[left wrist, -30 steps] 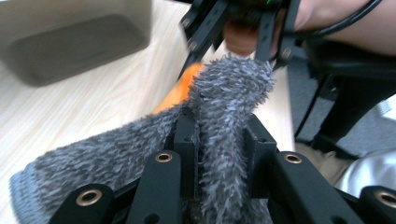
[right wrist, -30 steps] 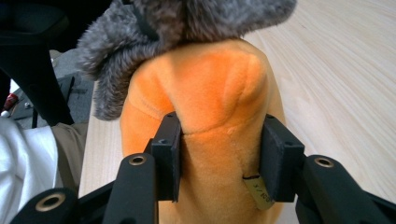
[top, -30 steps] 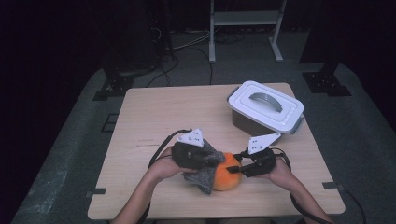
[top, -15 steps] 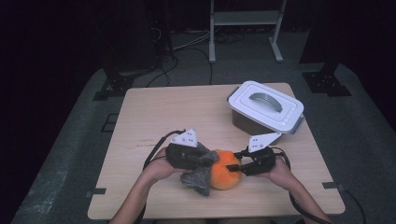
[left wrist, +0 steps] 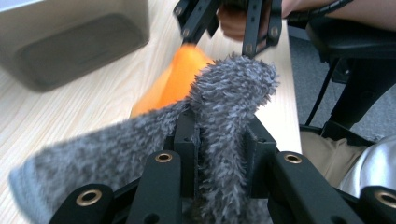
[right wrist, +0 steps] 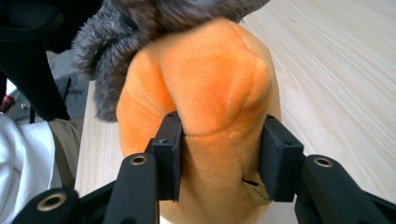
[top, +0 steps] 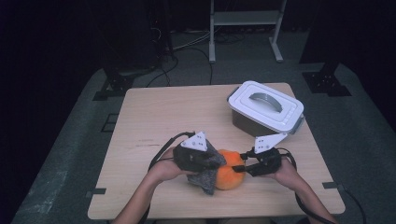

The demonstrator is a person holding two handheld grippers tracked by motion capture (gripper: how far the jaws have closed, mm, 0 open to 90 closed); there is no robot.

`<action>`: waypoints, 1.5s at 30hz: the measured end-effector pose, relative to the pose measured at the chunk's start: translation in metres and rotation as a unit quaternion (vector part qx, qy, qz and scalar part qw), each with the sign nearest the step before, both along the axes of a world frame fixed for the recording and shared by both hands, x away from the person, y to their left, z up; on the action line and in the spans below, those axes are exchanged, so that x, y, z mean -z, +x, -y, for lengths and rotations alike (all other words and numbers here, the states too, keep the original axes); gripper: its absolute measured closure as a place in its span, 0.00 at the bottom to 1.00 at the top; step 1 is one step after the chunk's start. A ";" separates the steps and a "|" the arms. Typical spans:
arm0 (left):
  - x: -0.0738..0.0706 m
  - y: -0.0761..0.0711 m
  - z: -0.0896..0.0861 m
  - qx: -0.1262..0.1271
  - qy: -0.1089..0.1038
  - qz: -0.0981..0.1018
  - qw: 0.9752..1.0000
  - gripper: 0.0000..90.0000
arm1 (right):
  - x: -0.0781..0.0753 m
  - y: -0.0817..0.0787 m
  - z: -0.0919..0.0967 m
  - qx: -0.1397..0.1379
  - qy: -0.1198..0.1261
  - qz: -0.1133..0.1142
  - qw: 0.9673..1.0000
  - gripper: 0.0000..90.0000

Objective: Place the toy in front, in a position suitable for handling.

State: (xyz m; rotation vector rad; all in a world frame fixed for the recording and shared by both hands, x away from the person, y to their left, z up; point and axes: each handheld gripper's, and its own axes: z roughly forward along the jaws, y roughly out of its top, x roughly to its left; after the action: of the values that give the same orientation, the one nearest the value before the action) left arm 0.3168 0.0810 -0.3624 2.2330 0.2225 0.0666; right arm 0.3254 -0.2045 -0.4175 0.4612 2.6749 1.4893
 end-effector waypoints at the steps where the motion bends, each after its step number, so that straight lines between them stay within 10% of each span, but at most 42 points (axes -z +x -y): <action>1: 0.001 0.001 -0.003 -0.003 -0.001 -0.002 1.000 0.80 | 0.001 0.001 0.002 0.002 0.002 -0.003 1.000 0.61; 14: -0.009 0.010 -0.009 -0.008 -0.018 -0.012 1.000 0.80 | -0.006 -0.021 -0.020 -0.060 -0.038 0.061 0.996 0.63; 27: 0.014 0.003 -0.007 0.023 -0.029 -0.082 0.996 0.80 | -0.008 -0.027 -0.018 -0.021 -0.056 0.011 0.998 0.29; 29: 0.015 0.002 -0.004 0.027 -0.026 -0.082 0.996 0.80 | -0.004 -0.025 -0.022 -0.030 -0.058 -0.003 0.998 0.36; 33: 0.008 0.004 -0.004 0.027 -0.036 -0.076 0.996 0.80 | -0.006 -0.031 -0.027 -0.053 -0.070 0.046 0.995 0.58; 45: 0.004 0.008 0.002 0.014 0.001 -0.052 0.999 0.80 | -0.008 -0.032 -0.035 -0.081 -0.069 0.079 0.991 0.60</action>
State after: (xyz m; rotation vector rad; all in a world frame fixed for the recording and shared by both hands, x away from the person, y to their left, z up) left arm 0.3244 0.0788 -0.3668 2.2424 0.2471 -0.0647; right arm 0.2934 -0.1697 -0.4095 0.1159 2.7201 1.3014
